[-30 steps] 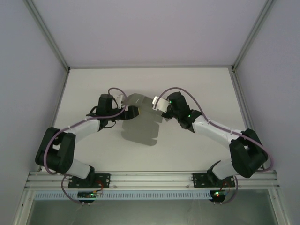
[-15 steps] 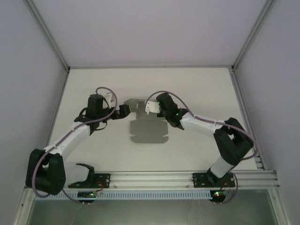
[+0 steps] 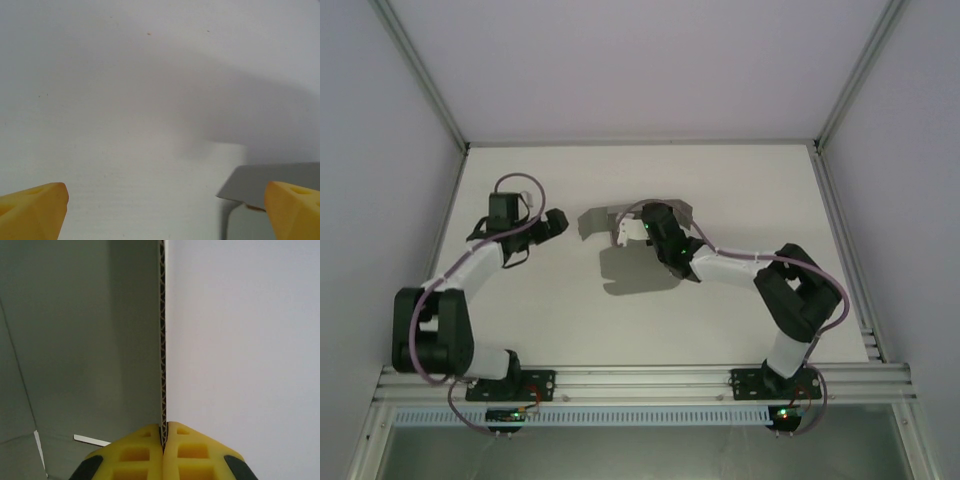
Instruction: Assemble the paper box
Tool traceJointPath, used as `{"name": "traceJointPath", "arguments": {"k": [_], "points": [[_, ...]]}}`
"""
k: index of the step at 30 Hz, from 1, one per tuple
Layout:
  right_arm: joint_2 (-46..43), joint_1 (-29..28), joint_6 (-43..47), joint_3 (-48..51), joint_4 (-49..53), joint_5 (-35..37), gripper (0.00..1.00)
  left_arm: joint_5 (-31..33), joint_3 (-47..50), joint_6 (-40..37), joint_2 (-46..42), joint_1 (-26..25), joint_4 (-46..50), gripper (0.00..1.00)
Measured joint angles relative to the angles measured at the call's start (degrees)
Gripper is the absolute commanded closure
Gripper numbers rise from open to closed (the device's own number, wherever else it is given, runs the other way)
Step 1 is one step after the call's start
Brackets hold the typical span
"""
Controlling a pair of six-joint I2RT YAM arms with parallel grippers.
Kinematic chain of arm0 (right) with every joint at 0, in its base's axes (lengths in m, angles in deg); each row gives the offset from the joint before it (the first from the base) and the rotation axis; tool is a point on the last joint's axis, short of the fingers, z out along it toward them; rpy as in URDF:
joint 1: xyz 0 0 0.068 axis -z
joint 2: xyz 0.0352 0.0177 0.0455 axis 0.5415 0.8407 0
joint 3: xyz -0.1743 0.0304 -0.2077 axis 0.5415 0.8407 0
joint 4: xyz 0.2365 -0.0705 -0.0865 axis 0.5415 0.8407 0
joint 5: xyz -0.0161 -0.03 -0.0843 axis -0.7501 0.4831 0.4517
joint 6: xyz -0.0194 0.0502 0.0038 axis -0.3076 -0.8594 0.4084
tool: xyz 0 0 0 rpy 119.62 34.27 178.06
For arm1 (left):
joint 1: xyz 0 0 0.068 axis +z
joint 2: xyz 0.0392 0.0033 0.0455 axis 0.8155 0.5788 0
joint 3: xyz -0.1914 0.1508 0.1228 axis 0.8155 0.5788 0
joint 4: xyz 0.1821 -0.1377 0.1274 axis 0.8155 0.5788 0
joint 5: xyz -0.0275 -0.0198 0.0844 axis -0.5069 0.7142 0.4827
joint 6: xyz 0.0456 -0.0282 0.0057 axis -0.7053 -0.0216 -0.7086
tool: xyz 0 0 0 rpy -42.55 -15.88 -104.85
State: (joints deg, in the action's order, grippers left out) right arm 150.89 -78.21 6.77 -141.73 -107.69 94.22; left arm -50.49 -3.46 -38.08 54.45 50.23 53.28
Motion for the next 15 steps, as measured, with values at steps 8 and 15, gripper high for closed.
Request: {"name": "traceJointPath", "arguments": {"k": [8, 15], "points": [[2.3, -0.4, 0.5, 1.1, -3.2, 1.9, 1.00, -5.5, -6.3, -1.6, 12.8, 0.2, -4.5, 0.00], [4.1, -0.4, 0.3, 1.1, -4.3, 2.5, 1.00, -12.0, -9.2, -4.8, 19.3, -2.8, -7.5, 0.00]]}}
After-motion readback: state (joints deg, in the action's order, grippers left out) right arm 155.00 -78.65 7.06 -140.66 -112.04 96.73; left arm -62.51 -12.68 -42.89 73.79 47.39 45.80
